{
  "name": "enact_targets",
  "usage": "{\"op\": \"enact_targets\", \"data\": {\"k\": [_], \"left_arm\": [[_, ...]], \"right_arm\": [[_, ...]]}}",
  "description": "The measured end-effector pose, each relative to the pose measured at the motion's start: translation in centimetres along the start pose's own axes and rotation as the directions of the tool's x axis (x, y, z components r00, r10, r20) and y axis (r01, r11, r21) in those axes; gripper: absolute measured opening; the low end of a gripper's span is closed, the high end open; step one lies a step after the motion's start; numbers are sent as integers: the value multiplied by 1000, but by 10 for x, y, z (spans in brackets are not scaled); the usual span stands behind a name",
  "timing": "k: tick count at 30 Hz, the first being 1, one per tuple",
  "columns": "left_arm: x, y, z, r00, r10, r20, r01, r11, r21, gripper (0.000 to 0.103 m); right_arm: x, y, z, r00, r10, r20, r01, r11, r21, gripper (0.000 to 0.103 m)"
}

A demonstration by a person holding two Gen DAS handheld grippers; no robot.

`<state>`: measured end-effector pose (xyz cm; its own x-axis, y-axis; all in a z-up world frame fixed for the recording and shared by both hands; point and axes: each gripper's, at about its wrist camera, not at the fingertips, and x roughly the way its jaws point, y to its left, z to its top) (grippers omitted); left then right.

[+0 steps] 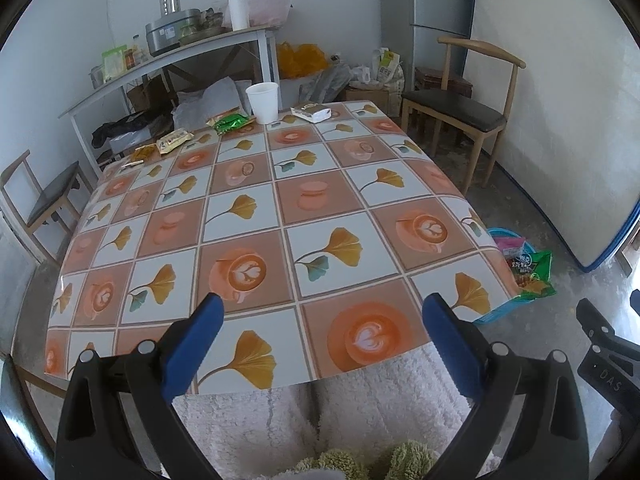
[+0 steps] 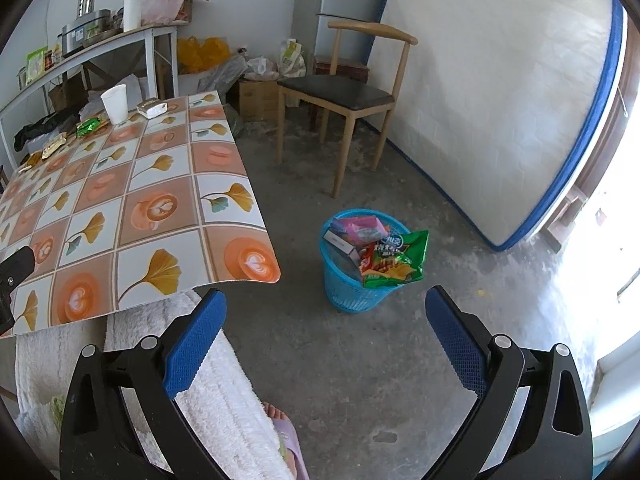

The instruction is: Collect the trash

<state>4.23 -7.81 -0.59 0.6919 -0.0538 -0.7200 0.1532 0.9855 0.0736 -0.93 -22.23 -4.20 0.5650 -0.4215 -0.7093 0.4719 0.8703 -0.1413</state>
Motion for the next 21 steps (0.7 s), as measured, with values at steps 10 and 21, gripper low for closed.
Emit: {"op": "enact_targets", "data": {"k": [10, 21], "left_arm": [[1, 1, 1, 1000, -6, -3, 6, 1000, -8, 97], [3, 2, 0, 1000, -7, -15, 7, 1000, -20, 97]], "right_arm": [[-1, 2, 2, 1000, -2, 2, 2, 1000, -14, 96], [-2, 3, 5, 1000, -1, 4, 1, 1000, -24, 96]]}}
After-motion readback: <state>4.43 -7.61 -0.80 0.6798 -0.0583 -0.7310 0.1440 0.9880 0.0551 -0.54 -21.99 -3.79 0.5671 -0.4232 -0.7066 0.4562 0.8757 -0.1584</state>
